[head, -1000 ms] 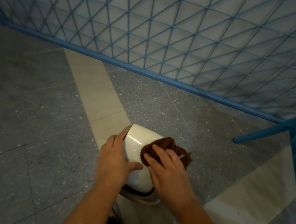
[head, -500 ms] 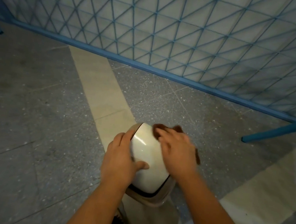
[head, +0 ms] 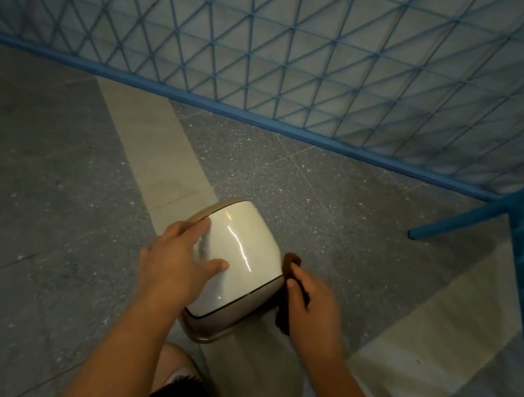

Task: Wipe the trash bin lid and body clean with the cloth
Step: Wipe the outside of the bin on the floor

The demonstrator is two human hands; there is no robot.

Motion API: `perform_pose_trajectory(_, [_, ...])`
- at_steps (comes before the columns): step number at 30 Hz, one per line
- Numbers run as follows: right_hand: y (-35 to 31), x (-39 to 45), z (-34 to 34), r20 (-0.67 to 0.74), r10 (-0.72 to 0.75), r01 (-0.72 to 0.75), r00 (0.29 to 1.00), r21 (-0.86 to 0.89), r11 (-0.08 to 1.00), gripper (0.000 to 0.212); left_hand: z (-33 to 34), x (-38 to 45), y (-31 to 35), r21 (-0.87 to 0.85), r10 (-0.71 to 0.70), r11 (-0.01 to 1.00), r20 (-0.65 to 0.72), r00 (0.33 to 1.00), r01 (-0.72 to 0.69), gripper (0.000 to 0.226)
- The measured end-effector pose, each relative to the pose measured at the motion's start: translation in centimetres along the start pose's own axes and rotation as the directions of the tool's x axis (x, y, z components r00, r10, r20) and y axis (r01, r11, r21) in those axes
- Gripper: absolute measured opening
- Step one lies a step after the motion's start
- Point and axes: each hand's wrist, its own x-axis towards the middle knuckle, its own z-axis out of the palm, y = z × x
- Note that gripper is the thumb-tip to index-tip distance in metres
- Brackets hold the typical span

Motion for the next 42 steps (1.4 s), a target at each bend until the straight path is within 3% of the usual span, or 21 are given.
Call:
perform_pose_trajectory(2, [-0.4,-0.3,0.4,-0.04,-0.096,0.093,0.995,-0.065,0.994,0.03,0.2,-0.3,0.6,-0.034,-0.019,0.999,0.03,0.999,0.02,0.094])
perform_pose_trajectory(5, [-1.8,0.0,0.9,0.002,-0.241,0.239,0.971,-0.114,0.964,0.034,0.6,-0.5,1.4,0.046,-0.022,0.999,0.056,0.998,0.02,0.111])
perform_pose_trajectory(10, [-4.0,2.6,2.0,0.145,-0.336,0.357,0.931,-0.163,0.92,0.036,0.7,-0.4,1.4,0.072,-0.035,0.997,0.07,0.997,0.03,0.115])
perform_pose_trajectory(12, [-4.0,4.0,2.4,0.149,-0.218,0.231,0.964,-0.074,0.97,0.038,0.6,-0.4,1.4,0.086,-0.027,0.996,0.069,0.997,0.021,0.115])
perform_pose_trajectory(15, [-2.9,4.8,2.1,0.216,0.115,-0.146,0.97,0.134,0.98,0.037,0.6,-0.3,1.4,0.115,-0.009,0.993,0.064,0.998,0.001,0.113])
perform_pose_trajectory(18, [-1.4,2.6,2.3,0.183,0.19,-0.226,0.965,0.201,0.953,0.036,0.5,-0.1,1.3,0.122,-0.003,0.992,0.065,0.998,-0.005,0.112])
perform_pose_trajectory(21, [-1.7,-0.7,2.7,0.044,0.109,-0.115,0.993,0.199,0.973,0.036,0.4,0.1,1.3,0.126,-0.007,0.992,0.089,0.996,-0.004,0.113])
perform_pose_trajectory(23, [-2.7,-1.7,2.8,-0.008,-0.044,0.045,0.999,0.102,0.994,0.038,0.3,0.1,1.3,0.129,-0.005,0.992,0.099,0.995,-0.008,0.113])
perform_pose_trajectory(26, [-4.5,-0.2,3.0,0.084,-0.237,0.242,0.968,-0.056,0.969,0.048,0.3,-0.1,1.4,0.144,0.007,0.989,0.091,0.996,-0.021,0.109])
perform_pose_trajectory(29, [-6.0,3.0,3.3,0.171,-0.274,0.297,0.946,-0.127,0.946,0.05,0.3,-0.1,1.6,0.157,0.01,0.987,0.085,0.996,-0.023,0.105])
perform_pose_trajectory(31, [-6.4,5.1,3.4,0.199,-0.217,0.238,0.956,-0.087,0.967,0.045,0.3,-0.1,1.6,0.162,0.008,0.987,0.096,0.995,-0.024,0.108])
perform_pose_trajectory(34, [-5.6,6.7,3.4,0.227,-0.051,0.036,0.973,0.067,0.997,0.04,0.3,0.0,1.5,0.162,-0.001,0.987,0.113,0.994,-0.018,0.112])
perform_pose_trajectory(38, [-3.1,5.5,2.7,0.282,0.147,-0.201,0.948,0.172,0.964,0.04,0.3,0.0,1.4,0.157,-0.004,0.988,0.116,0.993,-0.014,0.11])
perform_pose_trajectory(42, [-0.1,2.8,1.6,0.26,0.108,-0.153,0.96,0.159,0.975,0.039,0.2,0.2,1.2,0.153,0.002,0.988,0.131,0.991,-0.022,0.11])
